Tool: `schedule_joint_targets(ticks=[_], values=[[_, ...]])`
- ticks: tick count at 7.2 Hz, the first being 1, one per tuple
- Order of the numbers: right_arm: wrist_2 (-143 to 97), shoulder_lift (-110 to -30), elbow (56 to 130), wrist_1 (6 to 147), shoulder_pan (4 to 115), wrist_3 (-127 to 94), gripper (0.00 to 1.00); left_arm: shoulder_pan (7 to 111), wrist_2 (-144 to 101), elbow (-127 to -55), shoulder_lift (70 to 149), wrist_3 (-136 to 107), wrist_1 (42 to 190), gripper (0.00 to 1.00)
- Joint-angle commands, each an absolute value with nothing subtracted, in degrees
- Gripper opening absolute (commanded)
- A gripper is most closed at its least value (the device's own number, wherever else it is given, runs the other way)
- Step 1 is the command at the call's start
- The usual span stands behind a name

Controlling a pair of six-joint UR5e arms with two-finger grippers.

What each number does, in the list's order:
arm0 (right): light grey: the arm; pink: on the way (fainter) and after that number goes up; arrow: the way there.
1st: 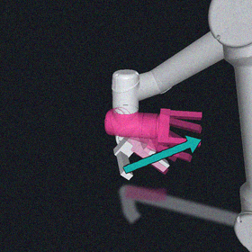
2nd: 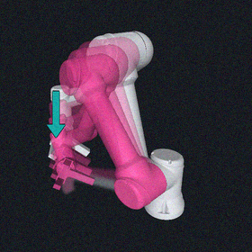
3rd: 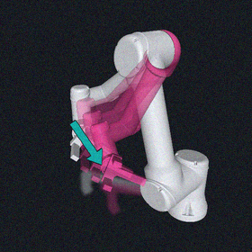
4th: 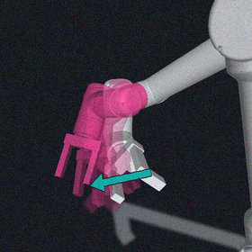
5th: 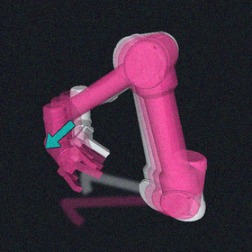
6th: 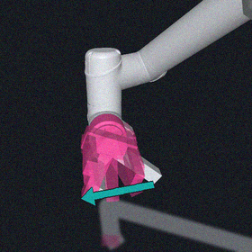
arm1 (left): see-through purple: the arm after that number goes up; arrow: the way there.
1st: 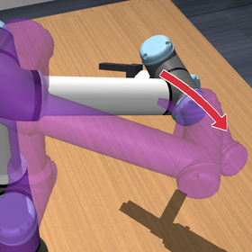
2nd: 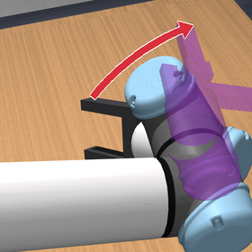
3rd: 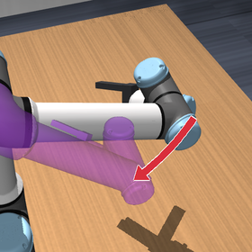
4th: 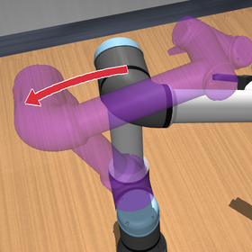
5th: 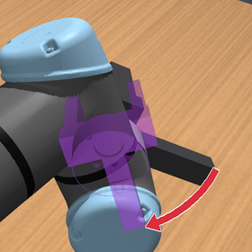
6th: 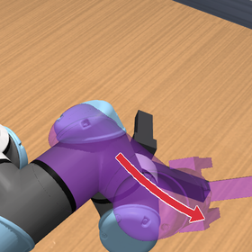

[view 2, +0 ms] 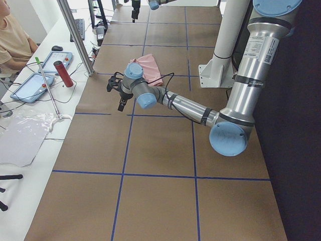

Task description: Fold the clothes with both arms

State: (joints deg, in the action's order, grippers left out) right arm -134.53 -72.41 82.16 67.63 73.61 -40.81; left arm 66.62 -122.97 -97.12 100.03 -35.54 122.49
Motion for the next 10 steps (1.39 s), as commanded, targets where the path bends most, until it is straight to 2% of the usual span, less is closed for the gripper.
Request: schedule_joint_targets(ticks=[1,3,5,7,9,10], values=[[-137.55,-84.50,85.94,67.94,80.66,-22.48,1.00,78.51,-131.96,-98.09,90.74,-15.72,120.51,1.00],[-136.67,-93.83,90.16,69.68,84.53,-10.71,1.00,84.00,-133.77,-99.74,86.42,-6.02,113.86,1.00],[-136.67,-94.31,97.25,87.43,87.96,-0.85,1.00,88.47,-134.30,-107.55,83.50,4.59,93.63,1.00],[-136.67,-95.27,100.36,99.19,92.36,9.56,1.00,89.65,-134.38,-106.62,79.66,9.14,90.61,1.00],[-136.67,-99.13,104.40,99.76,92.64,9.58,1.00,89.56,-134.39,-106.44,76.38,8.88,90.88,1.00],[-136.67,-99.40,103.89,99.58,92.55,9.67,1.00,89.56,-134.56,-107.22,75.59,8.96,91.05,1.00]])
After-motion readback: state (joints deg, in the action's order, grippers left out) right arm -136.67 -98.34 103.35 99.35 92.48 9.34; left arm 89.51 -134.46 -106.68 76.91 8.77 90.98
